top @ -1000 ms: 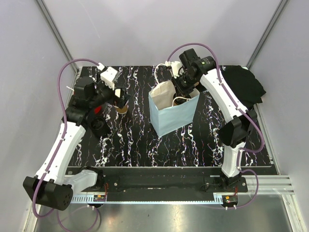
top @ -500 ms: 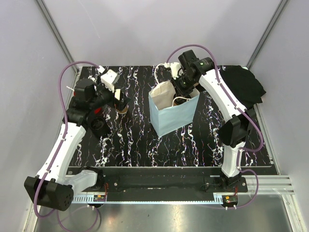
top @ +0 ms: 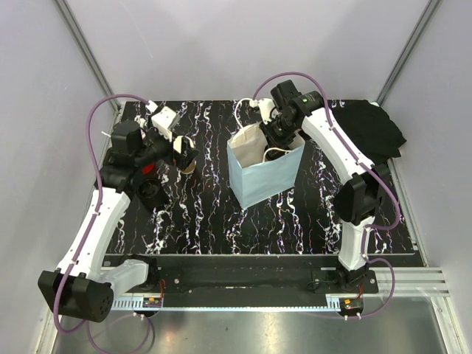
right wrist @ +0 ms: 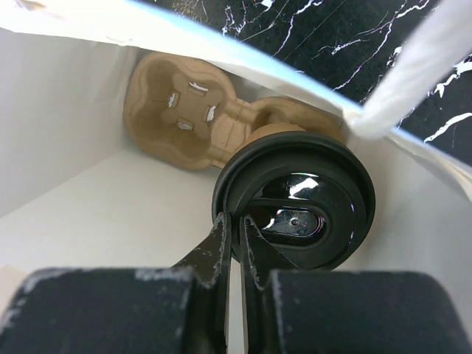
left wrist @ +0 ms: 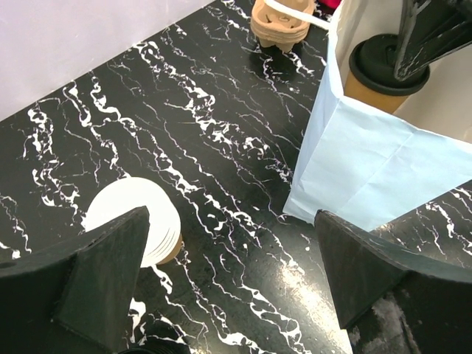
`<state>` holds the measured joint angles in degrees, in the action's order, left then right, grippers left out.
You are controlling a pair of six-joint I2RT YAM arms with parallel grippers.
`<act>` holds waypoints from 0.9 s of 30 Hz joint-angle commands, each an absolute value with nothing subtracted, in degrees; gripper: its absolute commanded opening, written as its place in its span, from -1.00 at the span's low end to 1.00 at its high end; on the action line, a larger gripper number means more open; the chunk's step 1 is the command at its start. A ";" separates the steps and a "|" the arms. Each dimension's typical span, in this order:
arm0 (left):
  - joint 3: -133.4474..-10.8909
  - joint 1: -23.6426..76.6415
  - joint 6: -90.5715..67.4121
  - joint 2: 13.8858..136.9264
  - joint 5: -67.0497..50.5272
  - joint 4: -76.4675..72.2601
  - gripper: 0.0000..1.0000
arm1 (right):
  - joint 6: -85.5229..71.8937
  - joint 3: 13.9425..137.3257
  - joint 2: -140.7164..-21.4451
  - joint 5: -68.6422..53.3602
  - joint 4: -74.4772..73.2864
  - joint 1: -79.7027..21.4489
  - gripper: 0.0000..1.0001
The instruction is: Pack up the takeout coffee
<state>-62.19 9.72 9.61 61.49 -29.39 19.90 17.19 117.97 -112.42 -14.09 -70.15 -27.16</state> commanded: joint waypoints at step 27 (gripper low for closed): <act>-59.77 8.61 5.89 61.44 -32.87 12.92 0.97 | 18.90 113.82 -108.90 -12.57 -66.18 -27.77 -1.00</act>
